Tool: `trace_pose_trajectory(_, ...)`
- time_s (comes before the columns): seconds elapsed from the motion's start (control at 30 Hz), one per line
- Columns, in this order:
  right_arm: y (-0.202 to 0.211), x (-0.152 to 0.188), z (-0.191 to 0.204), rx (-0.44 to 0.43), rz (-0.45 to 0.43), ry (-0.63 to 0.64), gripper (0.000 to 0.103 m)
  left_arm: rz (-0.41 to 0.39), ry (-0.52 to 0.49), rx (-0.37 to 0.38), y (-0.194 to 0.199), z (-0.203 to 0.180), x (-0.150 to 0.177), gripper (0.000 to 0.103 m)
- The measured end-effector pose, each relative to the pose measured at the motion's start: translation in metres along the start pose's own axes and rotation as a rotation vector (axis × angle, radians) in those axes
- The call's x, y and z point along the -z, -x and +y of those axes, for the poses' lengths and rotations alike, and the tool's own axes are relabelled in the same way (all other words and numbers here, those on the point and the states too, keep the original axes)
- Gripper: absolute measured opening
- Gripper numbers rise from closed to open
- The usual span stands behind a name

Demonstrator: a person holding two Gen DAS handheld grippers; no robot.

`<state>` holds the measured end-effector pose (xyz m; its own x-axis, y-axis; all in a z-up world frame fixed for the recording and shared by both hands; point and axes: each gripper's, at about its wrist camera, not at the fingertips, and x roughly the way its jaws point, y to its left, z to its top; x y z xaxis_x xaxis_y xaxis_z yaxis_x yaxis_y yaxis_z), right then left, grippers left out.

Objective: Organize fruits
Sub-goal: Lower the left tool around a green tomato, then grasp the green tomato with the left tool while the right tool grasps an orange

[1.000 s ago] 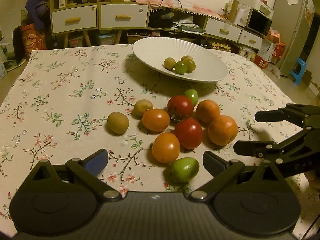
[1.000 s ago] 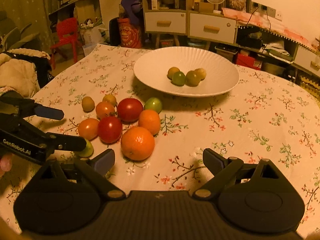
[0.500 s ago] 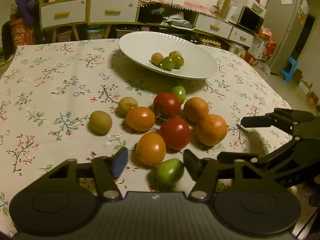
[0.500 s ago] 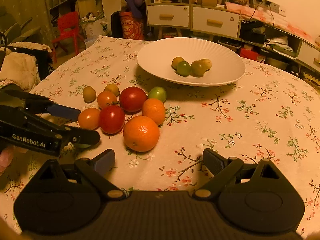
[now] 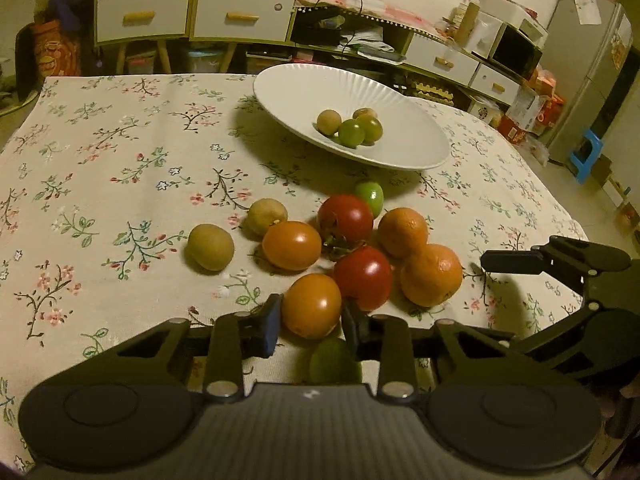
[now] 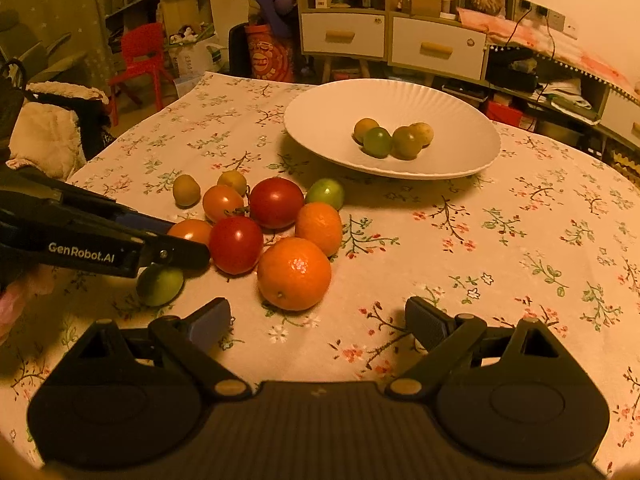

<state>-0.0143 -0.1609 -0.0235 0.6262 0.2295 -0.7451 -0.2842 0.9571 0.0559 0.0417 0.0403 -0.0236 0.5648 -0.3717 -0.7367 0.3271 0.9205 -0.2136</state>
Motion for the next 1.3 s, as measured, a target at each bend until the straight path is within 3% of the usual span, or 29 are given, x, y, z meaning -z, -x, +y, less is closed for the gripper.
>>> trace_pose_trajectory(0.67, -0.005, -0.004, 0.011, -0.018, 0.005, 0.047, 0.055, -0.005, -0.009, -0.006, 0.005, -0.004, 0.0, 0.035)
trace_pose_trajectory(0.9, -0.005, -0.005, 0.011, -0.025, -0.003, 0.05, 0.035, -0.003, -0.009, -0.007, 0.005, -0.004, 0.0, 0.035)
trace_pose_trajectory(1.3, 0.001, -0.008, 0.013, -0.057, -0.023, 0.037, 0.033, -0.011, -0.012, 0.001, 0.006, -0.005, 0.0, 0.035)
